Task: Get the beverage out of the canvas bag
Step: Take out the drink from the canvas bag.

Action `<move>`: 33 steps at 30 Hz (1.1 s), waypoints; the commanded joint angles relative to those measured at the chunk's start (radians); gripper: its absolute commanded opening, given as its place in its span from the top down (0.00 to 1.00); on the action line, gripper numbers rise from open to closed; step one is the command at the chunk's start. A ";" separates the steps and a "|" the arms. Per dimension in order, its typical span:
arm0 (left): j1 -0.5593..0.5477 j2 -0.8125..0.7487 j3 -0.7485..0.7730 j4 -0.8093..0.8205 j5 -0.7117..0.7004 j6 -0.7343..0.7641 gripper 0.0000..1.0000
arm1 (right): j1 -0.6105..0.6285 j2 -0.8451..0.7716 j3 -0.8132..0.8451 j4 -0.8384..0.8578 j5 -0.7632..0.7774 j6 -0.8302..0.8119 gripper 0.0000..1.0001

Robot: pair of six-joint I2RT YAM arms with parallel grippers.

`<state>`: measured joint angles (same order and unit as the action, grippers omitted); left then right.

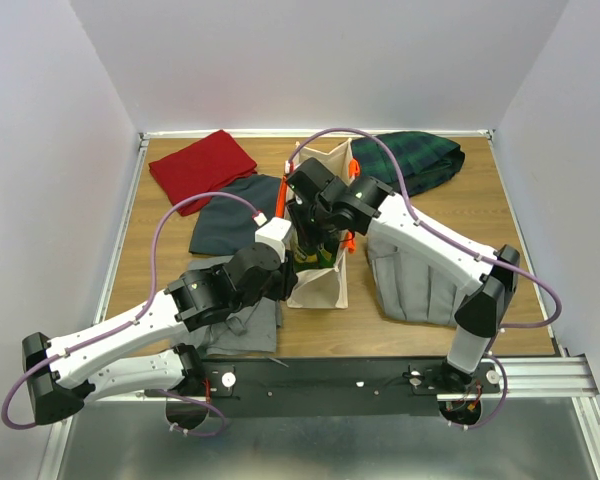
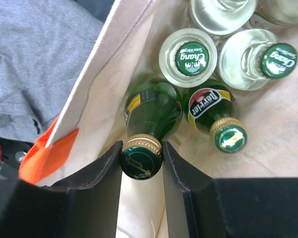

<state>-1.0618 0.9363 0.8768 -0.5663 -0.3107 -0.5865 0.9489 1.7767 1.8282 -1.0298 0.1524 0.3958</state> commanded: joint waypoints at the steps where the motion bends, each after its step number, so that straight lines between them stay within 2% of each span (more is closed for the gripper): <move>1: -0.010 0.021 0.005 -0.103 -0.001 0.016 0.58 | 0.005 -0.026 0.120 0.014 0.004 0.005 0.99; 15: -0.012 0.006 0.022 -0.136 -0.070 -0.007 0.57 | 0.005 -0.049 0.223 -0.056 -0.019 -0.015 0.99; 30: -0.010 0.002 0.034 -0.147 -0.103 -0.018 0.56 | 0.005 -0.109 0.273 -0.044 0.001 -0.031 0.99; 33: -0.010 0.004 0.034 -0.145 -0.107 -0.021 0.49 | 0.005 -0.103 0.296 -0.050 0.007 -0.034 0.99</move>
<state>-1.0676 0.9405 0.9058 -0.6266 -0.3824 -0.6071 0.9489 1.7340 2.0342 -1.1484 0.1444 0.3717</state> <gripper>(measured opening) 0.454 0.423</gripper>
